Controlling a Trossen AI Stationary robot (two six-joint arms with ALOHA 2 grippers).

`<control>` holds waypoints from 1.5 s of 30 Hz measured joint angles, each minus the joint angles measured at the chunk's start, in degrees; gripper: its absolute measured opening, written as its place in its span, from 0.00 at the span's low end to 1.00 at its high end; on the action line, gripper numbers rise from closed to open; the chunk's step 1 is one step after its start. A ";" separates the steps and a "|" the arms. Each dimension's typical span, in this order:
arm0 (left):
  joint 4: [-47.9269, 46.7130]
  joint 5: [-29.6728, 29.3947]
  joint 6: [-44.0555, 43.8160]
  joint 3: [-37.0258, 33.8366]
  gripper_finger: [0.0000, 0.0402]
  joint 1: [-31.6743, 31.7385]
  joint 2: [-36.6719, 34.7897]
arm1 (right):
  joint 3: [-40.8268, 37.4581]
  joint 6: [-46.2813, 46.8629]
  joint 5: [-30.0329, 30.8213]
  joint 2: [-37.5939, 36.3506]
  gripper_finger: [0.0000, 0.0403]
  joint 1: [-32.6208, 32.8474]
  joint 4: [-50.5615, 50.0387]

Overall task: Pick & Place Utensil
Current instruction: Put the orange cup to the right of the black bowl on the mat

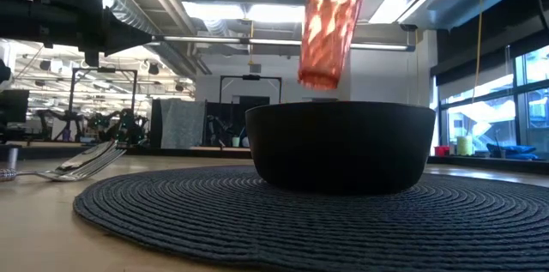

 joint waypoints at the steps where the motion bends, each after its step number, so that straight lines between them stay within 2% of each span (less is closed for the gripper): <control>1: 0.00 0.00 0.00 0.00 0.01 0.00 0.00 | 0.00 0.96 0.11 -0.82 0.03 0.63 -0.05; 7: 0.00 0.02 0.00 0.00 0.01 0.00 0.00 | -0.35 7.06 0.34 -6.30 0.02 5.41 0.16; 11: 0.00 0.02 -0.02 0.01 0.01 0.00 0.01 | -3.67 12.15 0.14 -10.30 0.02 8.52 0.12; 18: 0.00 0.07 -0.02 0.00 0.01 0.00 0.00 | -18.39 21.65 -3.89 -19.39 0.02 13.19 0.02; 25: 0.02 0.07 -0.02 0.00 0.01 0.00 0.01 | -31.73 28.28 -4.30 -25.77 0.02 18.01 0.06; 34: 0.02 0.05 -0.02 0.00 0.01 0.00 0.00 | -40.08 31.06 -4.29 -24.79 0.02 24.34 3.05; 45: 0.02 0.06 -0.04 0.00 0.01 0.00 0.00 | -42.84 32.28 -1.04 -21.01 0.02 28.66 6.22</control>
